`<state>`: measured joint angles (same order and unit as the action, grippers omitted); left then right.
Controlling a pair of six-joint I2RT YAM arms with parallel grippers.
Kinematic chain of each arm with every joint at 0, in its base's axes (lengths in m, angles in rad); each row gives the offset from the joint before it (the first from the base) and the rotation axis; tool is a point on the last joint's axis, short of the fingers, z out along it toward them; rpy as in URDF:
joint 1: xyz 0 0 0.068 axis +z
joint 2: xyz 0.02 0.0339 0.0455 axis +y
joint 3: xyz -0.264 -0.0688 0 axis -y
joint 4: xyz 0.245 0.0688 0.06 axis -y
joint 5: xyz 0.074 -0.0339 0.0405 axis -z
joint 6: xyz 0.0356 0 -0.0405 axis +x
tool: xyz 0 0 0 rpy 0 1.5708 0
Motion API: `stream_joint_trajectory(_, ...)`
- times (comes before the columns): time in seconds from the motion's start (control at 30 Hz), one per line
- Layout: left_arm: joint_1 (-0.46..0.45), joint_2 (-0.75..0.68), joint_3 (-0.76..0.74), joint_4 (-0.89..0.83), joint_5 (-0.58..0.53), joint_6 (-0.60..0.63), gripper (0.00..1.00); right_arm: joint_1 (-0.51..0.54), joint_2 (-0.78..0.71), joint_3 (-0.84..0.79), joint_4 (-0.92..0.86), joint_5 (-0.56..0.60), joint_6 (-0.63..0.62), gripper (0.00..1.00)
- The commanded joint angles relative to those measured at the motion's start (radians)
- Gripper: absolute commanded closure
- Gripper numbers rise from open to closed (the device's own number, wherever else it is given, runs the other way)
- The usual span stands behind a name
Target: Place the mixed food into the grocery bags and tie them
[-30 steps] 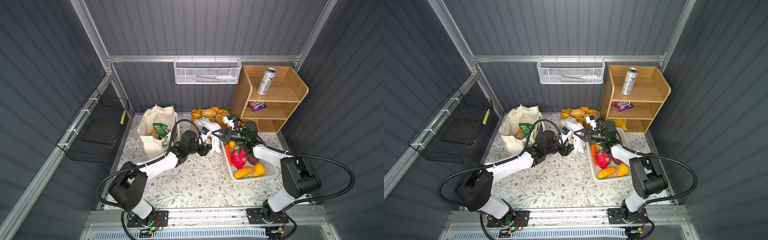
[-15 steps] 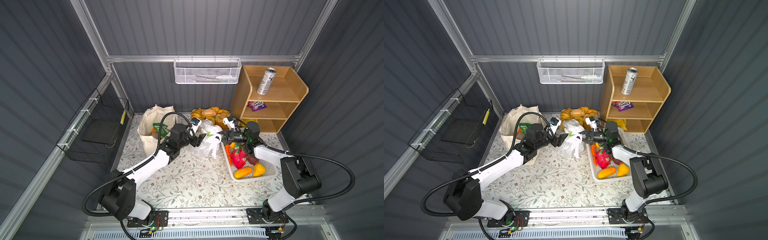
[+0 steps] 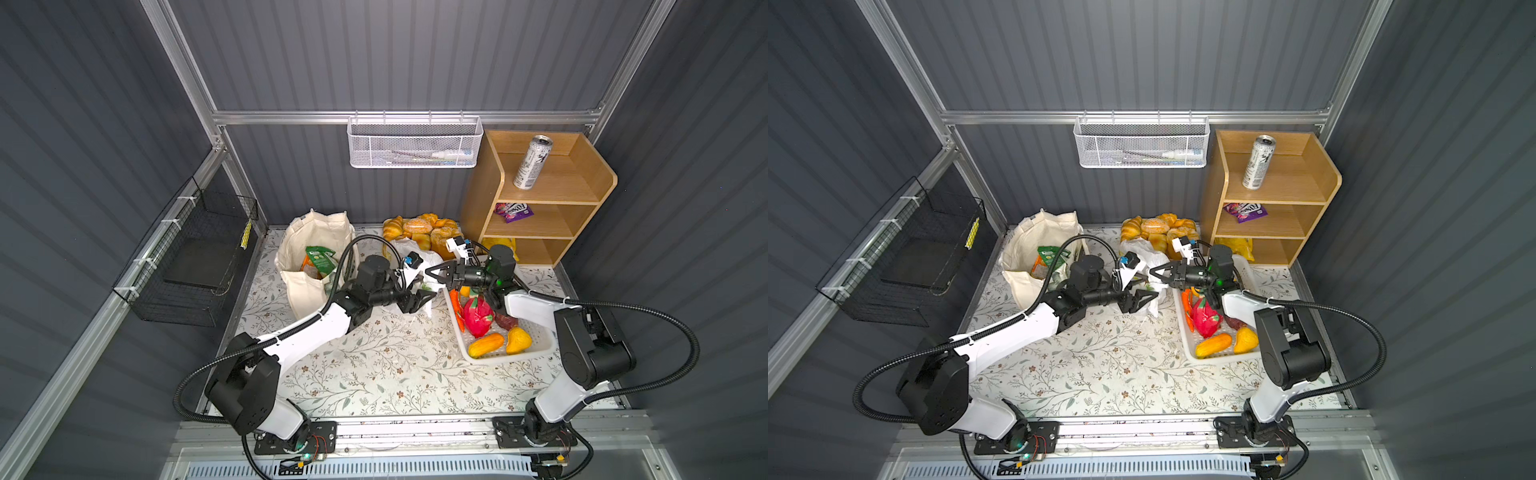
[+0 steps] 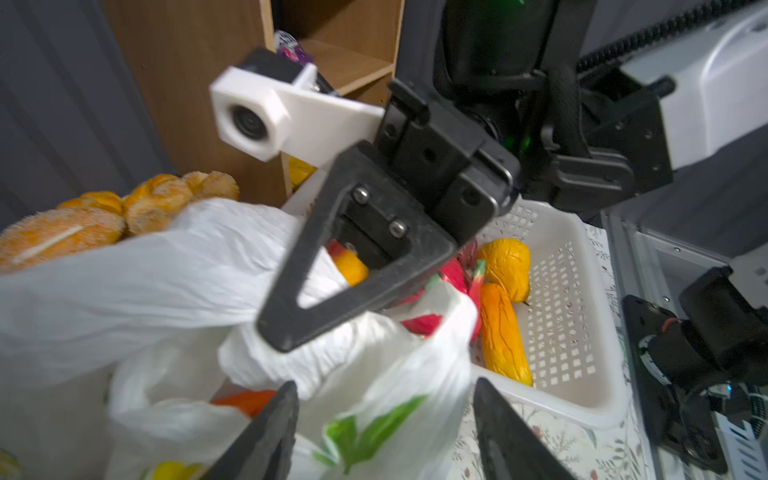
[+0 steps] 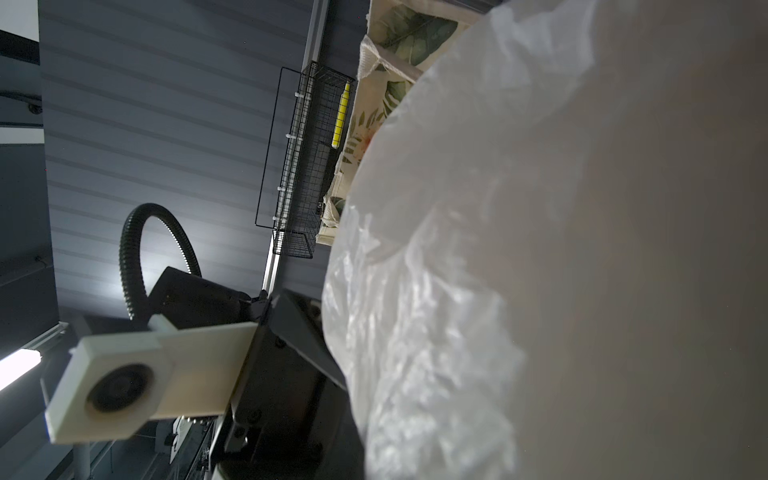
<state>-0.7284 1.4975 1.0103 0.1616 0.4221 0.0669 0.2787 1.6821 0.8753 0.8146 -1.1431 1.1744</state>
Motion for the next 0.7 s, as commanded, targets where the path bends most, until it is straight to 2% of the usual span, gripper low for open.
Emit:
stream_joint_trajectory(0.0,-0.018,0.017,-0.022,-0.121,-0.035,-0.003,0.33,-0.003,0.002,0.013,0.02,-0.002,-0.009,1.0)
stream_joint_trajectory(0.07,-0.018,-0.009,-0.034,-0.138,-0.065,-0.004,0.31,-0.003,0.0,0.01,0.021,0.0,-0.009,1.0)
stream_joint_trajectory(0.23,-0.012,-0.186,-0.12,-0.05,-0.206,0.003,0.25,-0.004,0.008,-0.007,0.041,-0.001,-0.01,1.0)
stream_joint_trajectory(0.4,0.027,-0.3,-0.106,-0.022,-0.222,-0.003,0.23,-0.004,0.022,-0.018,0.065,-0.009,-0.01,1.0)
stream_joint_trajectory(0.5,0.04,-0.275,-0.063,0.003,-0.259,-0.009,0.23,-0.004,0.022,-0.029,0.083,-0.014,-0.01,1.0)
stream_joint_trajectory(0.67,0.041,-0.125,0.014,0.007,-0.298,0.004,0.26,-0.004,0.014,-0.038,0.114,-0.032,-0.009,1.0)
